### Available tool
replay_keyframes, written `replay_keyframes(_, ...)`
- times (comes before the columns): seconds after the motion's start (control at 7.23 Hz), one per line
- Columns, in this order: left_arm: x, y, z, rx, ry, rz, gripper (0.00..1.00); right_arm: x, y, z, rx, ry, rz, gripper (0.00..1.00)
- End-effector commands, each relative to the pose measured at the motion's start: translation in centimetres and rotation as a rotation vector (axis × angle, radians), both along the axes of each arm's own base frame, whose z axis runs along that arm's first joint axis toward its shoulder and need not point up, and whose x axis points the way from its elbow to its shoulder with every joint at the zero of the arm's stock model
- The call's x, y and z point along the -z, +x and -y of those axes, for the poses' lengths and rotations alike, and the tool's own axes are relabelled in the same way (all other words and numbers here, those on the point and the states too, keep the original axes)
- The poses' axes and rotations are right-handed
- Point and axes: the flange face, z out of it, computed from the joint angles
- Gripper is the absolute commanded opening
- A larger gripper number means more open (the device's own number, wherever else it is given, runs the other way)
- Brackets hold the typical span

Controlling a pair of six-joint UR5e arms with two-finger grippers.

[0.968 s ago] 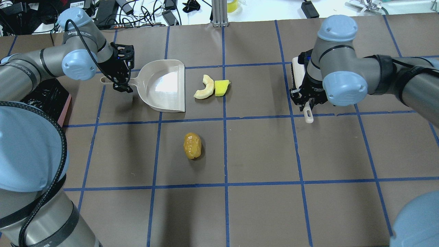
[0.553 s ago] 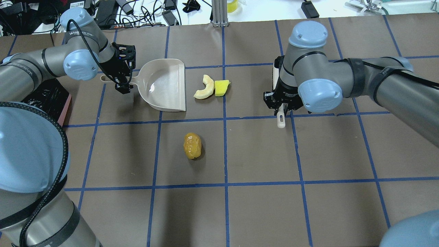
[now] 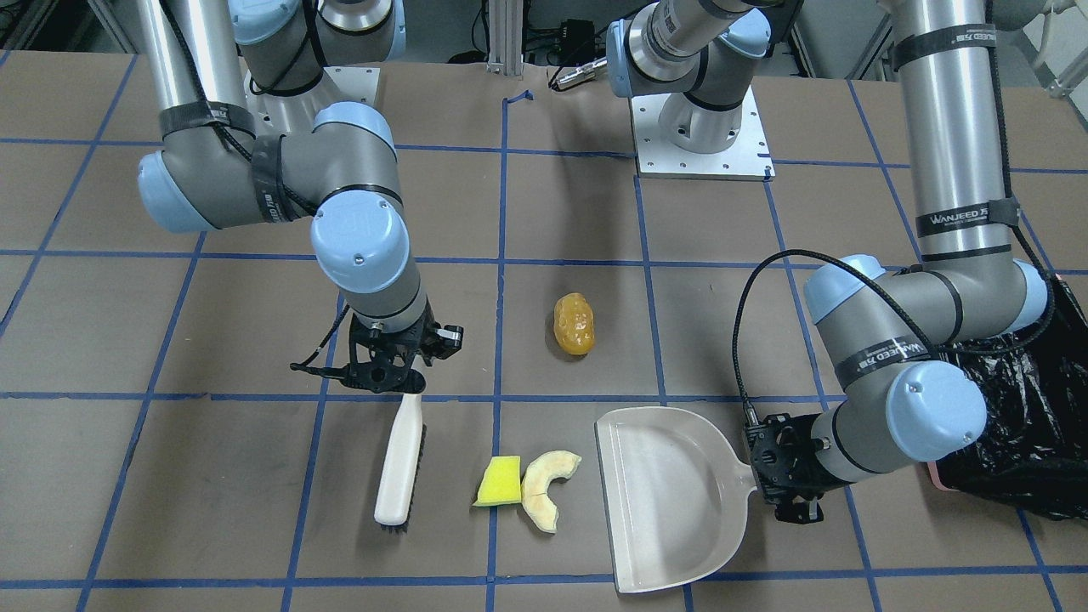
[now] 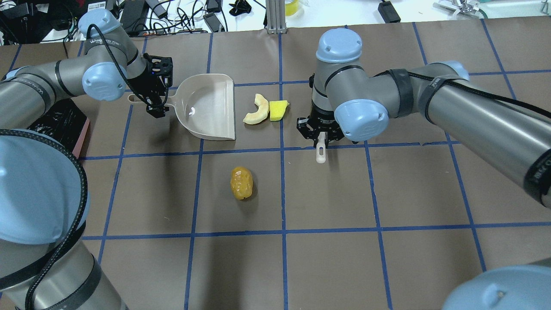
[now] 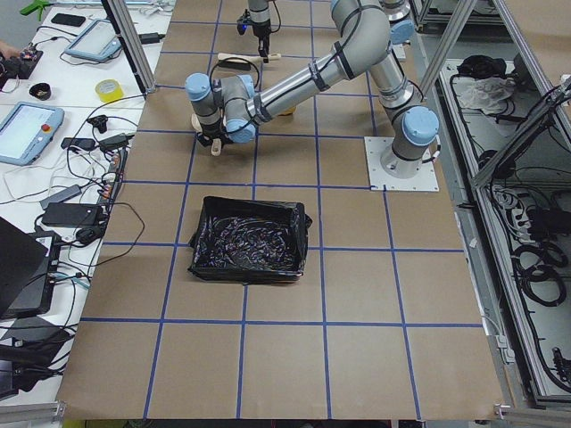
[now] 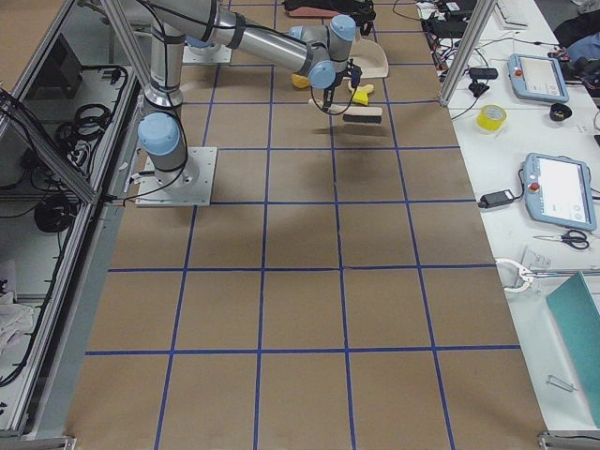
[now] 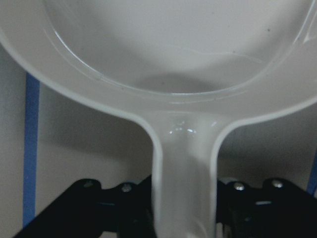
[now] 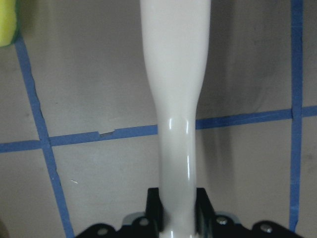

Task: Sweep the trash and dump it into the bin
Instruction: 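Sweep the sponge and peel into the dustpan with the right gripper's brush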

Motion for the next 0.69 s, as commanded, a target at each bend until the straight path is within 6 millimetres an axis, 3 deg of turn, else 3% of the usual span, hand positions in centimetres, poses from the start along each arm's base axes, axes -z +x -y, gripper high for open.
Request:
replay_keyframes(0.0, 0.0, -0.1, 0.0, -0.001, 0.001, 0.001, 0.0, 0.4, 4.0, 0.5, 0.001, 0.007, -0.016, 0.0)
replay_keyframes(0.28, -0.1, -0.1, 0.0, -0.003, 0.0, 0.002, 0.0, 1.7, 6.3, 0.1, 0.03, 0.02, -0.014, 0.0)
replay_keyframes(0.55, 0.0, -0.1, 0.0, -0.006, 0.0, 0.006, 0.0, 1.4, 9.3, 0.2, 0.055, 0.006, -0.013, 0.0)
